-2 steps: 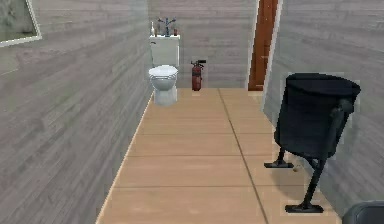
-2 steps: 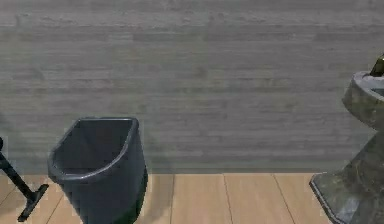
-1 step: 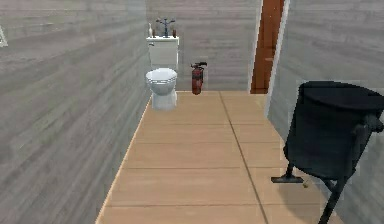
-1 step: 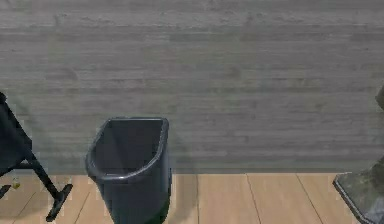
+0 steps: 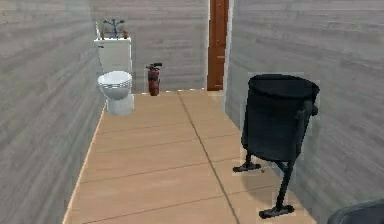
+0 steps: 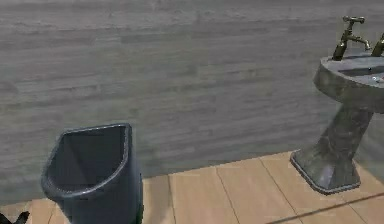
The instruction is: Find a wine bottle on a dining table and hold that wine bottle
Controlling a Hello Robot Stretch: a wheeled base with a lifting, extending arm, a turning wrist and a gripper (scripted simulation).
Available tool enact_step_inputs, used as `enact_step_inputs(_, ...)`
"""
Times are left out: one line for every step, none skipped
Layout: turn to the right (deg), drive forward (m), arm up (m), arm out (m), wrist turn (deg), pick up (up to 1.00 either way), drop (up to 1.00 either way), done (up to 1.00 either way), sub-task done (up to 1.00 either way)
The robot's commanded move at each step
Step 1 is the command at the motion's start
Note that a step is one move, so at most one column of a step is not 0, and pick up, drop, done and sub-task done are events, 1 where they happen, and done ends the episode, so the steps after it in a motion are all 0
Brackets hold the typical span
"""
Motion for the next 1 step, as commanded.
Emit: enact_step_inputs(0.0, 1.00, 0.00, 0.00, 0.0, 0.00, 0.00, 0.00, 0.00)
